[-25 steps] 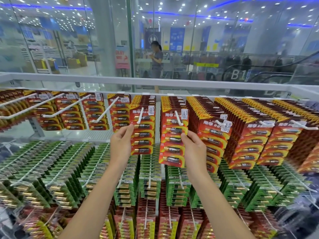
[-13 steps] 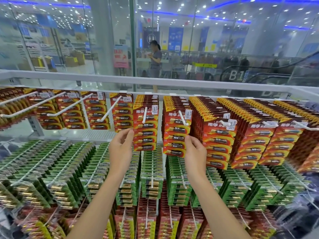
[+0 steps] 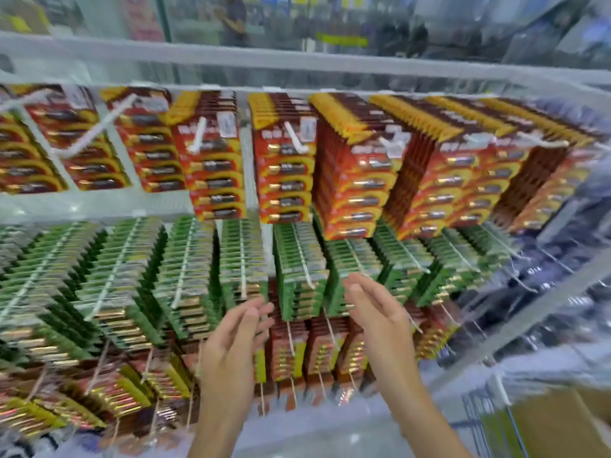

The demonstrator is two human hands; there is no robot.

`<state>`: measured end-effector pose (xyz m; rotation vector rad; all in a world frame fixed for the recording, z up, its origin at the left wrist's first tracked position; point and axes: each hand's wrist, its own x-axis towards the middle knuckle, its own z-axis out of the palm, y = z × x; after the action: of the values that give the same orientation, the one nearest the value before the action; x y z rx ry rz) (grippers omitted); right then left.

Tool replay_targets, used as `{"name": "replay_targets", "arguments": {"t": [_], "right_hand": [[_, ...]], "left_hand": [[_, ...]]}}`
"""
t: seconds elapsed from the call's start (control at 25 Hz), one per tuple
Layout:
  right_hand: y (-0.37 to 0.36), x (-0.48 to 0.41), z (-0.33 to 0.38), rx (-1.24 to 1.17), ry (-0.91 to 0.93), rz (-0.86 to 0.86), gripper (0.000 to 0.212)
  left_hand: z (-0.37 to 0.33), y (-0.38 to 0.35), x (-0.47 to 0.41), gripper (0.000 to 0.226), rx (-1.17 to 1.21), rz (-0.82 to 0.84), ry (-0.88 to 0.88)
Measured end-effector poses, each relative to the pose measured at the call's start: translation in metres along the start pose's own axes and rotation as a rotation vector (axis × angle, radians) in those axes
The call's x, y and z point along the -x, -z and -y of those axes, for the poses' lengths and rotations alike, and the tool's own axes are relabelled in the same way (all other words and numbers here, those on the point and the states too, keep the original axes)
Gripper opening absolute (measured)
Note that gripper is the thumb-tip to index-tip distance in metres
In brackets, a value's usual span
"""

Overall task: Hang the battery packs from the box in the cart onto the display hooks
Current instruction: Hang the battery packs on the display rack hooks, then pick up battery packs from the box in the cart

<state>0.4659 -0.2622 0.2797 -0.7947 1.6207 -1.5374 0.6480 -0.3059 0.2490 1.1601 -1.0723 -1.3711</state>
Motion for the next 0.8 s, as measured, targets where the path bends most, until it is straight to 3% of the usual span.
{"name": "replay_targets", "arguments": {"t": [0.44, 0.64, 0.8], "right_hand": [[0.268, 0.075, -0.095, -0.034, -0.202, -0.577, 0.017], [0.398, 0.127, -0.128, -0.061, -0.304, -0.786, 0.023], [0.466, 0.155, -0.154, -0.121, -0.437, -0.846, 0.026]], "left_hand": [[0.122, -0.197, 0.093, 0.022, -0.116, 0.429, 0.206], [0.154, -0.308, 0.172, 0.02, -0.218, 0.624, 0.277], [0.176, -0.371, 0.223, 0.018, -0.314, 0.747, 0.355]]}}
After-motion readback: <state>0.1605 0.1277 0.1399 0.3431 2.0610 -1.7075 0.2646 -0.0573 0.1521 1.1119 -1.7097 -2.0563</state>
